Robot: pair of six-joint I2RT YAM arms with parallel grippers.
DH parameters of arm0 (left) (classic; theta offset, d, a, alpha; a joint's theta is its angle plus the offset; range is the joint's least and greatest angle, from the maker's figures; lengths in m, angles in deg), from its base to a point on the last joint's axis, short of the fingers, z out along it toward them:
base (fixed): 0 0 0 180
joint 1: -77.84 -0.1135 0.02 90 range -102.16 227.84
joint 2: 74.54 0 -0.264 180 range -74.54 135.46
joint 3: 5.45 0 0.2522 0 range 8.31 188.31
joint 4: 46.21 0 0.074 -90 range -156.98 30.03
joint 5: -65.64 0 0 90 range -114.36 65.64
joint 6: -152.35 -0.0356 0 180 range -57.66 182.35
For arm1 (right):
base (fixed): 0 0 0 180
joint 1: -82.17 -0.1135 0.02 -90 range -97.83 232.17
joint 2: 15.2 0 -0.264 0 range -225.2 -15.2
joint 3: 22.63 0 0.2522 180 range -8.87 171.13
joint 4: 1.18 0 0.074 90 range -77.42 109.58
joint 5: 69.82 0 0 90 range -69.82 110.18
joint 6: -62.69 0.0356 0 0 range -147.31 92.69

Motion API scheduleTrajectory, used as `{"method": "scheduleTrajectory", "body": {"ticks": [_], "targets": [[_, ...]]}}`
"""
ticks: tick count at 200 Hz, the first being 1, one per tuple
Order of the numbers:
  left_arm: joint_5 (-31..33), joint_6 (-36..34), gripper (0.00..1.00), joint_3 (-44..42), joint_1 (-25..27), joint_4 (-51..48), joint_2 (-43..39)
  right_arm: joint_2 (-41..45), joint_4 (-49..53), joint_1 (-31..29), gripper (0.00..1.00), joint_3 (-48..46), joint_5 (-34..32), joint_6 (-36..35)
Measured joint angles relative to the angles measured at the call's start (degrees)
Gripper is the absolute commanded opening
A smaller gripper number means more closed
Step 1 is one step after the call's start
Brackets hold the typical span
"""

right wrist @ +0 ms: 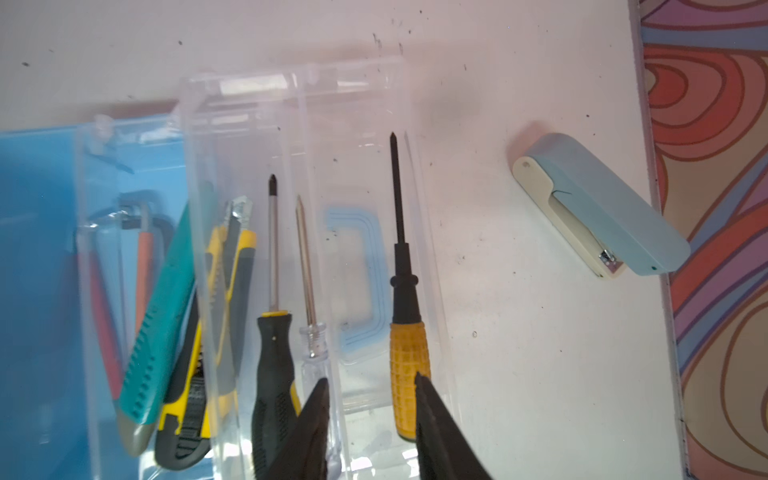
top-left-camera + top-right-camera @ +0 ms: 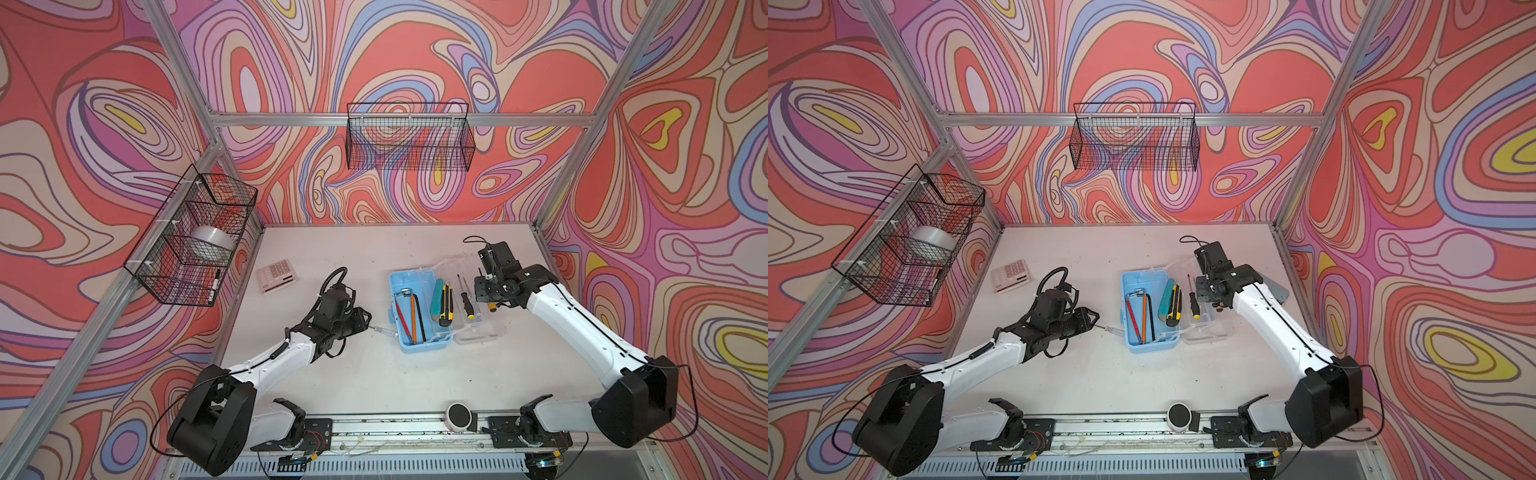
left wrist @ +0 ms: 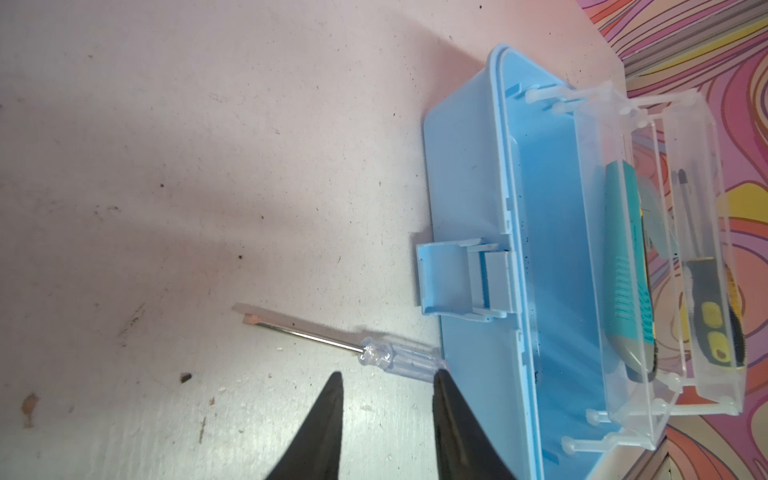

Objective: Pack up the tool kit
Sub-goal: 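Move the right gripper back to the last clear-handled screwdriver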

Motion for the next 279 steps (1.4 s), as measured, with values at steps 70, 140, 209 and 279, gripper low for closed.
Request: {"method": "scheduleTrajectory", "body": {"ticks": [70,140,209,279], "targets": [[0.1,0.0,0.4,-1.1,0.0,-1.6,-5.1,-7.7,-3.6,-21.0,0.41,9.0,0.6,-0.5],[-4.3,2.0,0.4,-8.8,-8.2,-1.0,-10.7,-23.4,-10.0,-34.4,0.47,15.5,4.4,-2.3],[-7.3,3.1,0.4,-10.9,-10.6,0.2,-11.8,-37.9,-8.8,-36.6,0.43,23.2,4.1,-4.8],[-7.5,3.1,0.4,-12.5,-11.0,1.6,-11.4,-47.1,-4.6,-35.8,0.43,27.1,2.7,-8.4]]}}
